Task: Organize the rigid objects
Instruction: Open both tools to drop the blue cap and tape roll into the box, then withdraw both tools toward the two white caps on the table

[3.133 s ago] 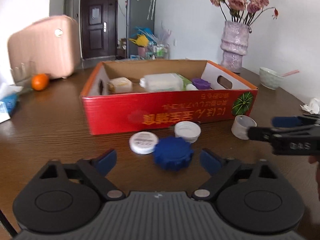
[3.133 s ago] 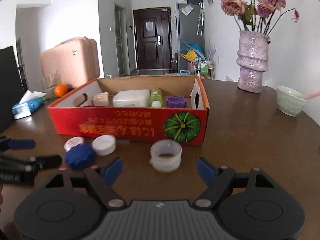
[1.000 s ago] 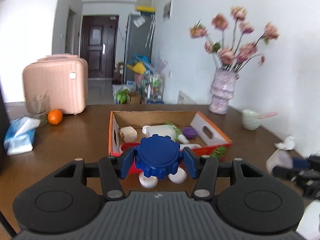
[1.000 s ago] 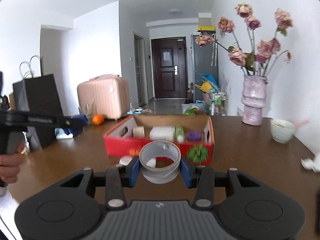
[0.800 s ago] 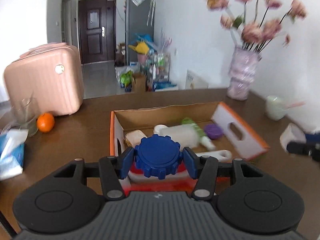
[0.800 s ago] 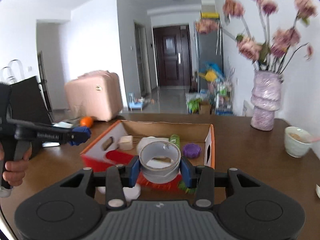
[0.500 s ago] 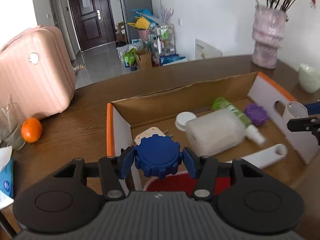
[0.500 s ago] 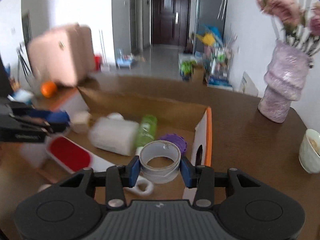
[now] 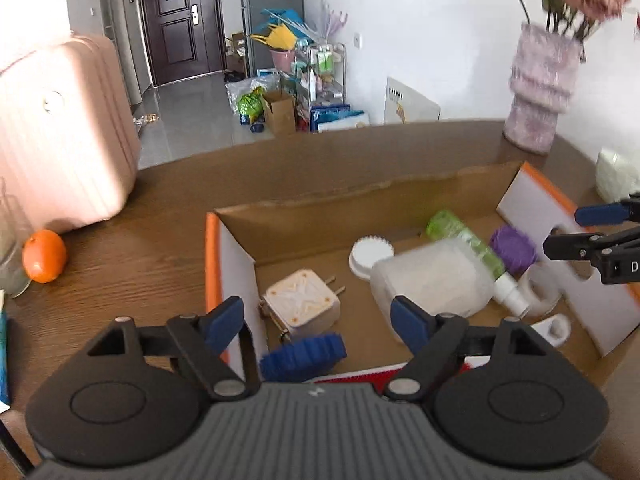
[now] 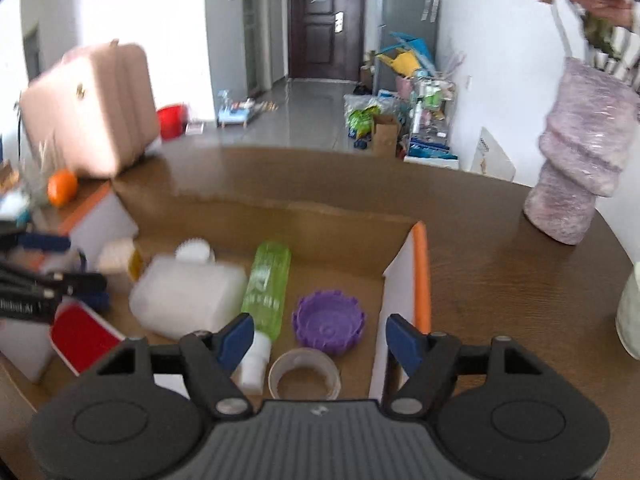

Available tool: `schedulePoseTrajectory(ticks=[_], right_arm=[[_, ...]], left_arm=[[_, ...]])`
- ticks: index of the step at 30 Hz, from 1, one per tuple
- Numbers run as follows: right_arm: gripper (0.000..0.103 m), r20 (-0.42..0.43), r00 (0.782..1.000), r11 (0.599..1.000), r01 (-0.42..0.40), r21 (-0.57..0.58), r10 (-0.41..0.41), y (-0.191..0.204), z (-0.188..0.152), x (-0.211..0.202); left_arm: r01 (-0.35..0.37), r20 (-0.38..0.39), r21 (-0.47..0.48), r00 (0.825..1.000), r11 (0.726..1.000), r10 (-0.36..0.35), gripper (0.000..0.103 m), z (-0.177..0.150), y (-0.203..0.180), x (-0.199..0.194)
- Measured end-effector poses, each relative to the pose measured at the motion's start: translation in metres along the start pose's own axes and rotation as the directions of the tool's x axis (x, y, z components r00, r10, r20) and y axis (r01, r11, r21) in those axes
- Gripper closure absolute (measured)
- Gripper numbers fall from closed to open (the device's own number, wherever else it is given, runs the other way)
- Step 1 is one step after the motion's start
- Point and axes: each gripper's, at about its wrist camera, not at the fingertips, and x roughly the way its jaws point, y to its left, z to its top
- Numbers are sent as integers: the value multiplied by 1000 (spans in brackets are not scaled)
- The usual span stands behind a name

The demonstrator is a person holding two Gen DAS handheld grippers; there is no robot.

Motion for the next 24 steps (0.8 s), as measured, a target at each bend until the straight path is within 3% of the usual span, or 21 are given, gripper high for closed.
schedulePoseTrajectory(ticks=[8,10,12,17,21,22,24], right_arm=[[31,96,995,1000,9,-7,-9,11,19,-89],[29,134,991,1000,12,-14,-10,18,17,-117],[24,193,981,1000,7,-3,-6,25,6,-145],[21,387,922,998,-32,59,6,38,-60,-192],[13,529,848,1000,14,21,-22,59,-114,-213],[13,554,832,1000,27,14,-31,64,-125,-217],[13,562,826,999,26,26,-36,69,-143,-222]], left_arm=[[-26,115,-63,993,998,33,16,10,9,-99],[-37,193,-87,980,996,53,7,0,7,-131],[-48,296,-120,952,992,82,2,-23,2,-164],[-59,442,-130,890,990,111,1,-91,-19,-214],[-118,544,-111,824,987,160,0,-150,-39,-237],[-132,548,-115,818,985,174,0,-160,-42,-240],[-130,535,-131,825,983,180,0,-180,-45,-246]])
